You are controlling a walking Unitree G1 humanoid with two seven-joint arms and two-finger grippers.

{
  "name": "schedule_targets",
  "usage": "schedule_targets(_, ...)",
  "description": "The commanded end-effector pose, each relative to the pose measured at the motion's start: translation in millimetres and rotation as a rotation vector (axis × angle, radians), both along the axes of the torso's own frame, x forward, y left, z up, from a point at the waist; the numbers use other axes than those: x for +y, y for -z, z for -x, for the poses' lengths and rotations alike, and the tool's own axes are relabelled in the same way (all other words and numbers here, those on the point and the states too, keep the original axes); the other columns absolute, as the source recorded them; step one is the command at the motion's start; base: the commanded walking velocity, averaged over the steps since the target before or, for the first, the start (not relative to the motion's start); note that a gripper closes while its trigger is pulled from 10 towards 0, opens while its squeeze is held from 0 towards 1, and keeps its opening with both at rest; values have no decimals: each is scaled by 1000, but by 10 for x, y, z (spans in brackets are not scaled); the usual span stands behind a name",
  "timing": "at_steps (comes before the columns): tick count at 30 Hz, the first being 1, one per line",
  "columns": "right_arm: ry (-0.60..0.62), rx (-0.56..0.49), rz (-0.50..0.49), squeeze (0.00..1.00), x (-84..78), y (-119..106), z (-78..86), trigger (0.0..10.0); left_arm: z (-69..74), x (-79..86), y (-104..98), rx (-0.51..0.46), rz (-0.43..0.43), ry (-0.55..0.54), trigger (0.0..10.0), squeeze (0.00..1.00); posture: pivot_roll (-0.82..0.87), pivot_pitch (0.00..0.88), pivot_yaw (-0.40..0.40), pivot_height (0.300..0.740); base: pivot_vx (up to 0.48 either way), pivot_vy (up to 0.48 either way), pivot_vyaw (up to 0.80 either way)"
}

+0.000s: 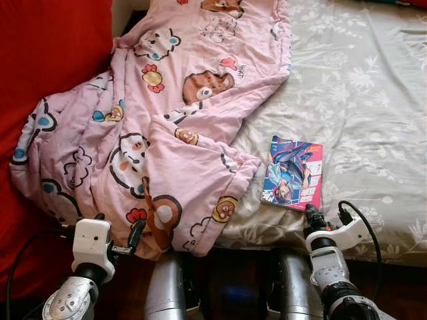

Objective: Clean up the room

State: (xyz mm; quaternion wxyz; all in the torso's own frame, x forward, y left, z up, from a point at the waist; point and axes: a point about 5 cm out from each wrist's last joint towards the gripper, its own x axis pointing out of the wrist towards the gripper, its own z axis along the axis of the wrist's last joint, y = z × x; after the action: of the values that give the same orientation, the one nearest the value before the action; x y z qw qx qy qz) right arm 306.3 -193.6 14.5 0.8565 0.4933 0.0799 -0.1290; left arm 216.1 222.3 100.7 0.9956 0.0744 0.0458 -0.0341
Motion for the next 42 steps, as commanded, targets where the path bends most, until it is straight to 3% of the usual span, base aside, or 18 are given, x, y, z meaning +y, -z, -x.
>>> schedule_targets(1,-43,67,-81,0,193,156,99,10000,53,47,27,23,-15,-13,10000,0,204,304,97,591,0,0,0)
schedule_targets(9,-30,57,-157,0,194,178,117,10000,52,30,3,18,-24,-10,10000,0,230,309,99,591,0,0,0)
schedule_targets(15,-59,-37,-173,0,245,50,5,10000,72,65,-4,20,-35,-15,10000,0,237,314,99,591,0,0,0)
schedule_targets(23,-32,-42,-174,0,198,27,-14,10000,66,39,-1,20,-48,-3,10000,0,246,303,98,591,0,0,0)
schedule_targets(24,-40,-49,-169,0,203,19,-19,0,60,38,-2,20,-51,2,10000,0,247,307,100,591,0,0,0)
schedule_targets(35,-57,-33,-154,0,258,116,80,0,58,31,30,26,-60,6,10000,0,236,289,101,591,0,0,0)
schedule_targets(42,-79,-87,-134,0,307,93,82,0,35,12,42,27,-58,7,10000,0,216,282,97,591,0,0,0)
